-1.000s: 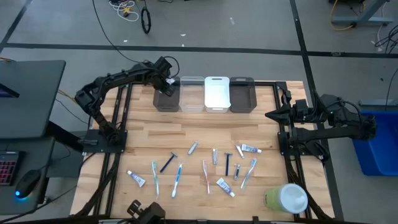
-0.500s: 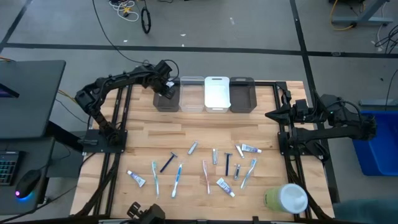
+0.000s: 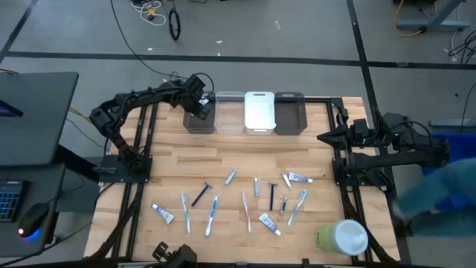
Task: Pick & Place Travel size toiletries
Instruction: Put the white toothpaste into the left black bin
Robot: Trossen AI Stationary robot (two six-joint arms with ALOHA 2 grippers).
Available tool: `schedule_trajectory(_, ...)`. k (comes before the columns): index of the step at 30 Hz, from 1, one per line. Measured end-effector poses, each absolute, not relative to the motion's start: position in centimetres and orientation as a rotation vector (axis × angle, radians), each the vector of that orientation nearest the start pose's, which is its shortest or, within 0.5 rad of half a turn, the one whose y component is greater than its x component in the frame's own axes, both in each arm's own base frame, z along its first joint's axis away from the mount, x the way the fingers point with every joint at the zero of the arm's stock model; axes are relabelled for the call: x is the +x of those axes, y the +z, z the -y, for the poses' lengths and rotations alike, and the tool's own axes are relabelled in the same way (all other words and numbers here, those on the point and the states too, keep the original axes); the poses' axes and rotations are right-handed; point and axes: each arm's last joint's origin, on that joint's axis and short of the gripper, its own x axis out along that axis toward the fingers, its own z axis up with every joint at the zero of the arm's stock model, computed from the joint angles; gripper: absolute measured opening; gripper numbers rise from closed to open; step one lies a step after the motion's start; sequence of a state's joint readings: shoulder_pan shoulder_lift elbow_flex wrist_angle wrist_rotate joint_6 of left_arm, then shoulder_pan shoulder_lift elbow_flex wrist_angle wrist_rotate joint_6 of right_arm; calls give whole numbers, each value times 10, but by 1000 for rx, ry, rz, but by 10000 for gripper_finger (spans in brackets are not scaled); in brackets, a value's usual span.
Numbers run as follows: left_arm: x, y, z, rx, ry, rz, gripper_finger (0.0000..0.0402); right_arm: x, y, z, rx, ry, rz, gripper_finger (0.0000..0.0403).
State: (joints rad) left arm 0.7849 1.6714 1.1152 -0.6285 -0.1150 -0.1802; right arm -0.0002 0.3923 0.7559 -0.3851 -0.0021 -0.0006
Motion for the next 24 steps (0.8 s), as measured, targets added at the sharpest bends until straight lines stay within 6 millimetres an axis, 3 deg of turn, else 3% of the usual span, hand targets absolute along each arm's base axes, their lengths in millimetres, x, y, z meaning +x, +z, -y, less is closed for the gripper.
schedule_trajectory(12,226,198,-230,-551,895,-1086,181,80,345,0,-1,2,-22,13)
schedule_trajectory(17,225,201,-229,-554,894,-1091,198,80,345,0,-1,2,-22,13)
schedule_trajectory(24,220,237,-224,-512,897,-1015,190,80,346,0,-1,2,-22,13)
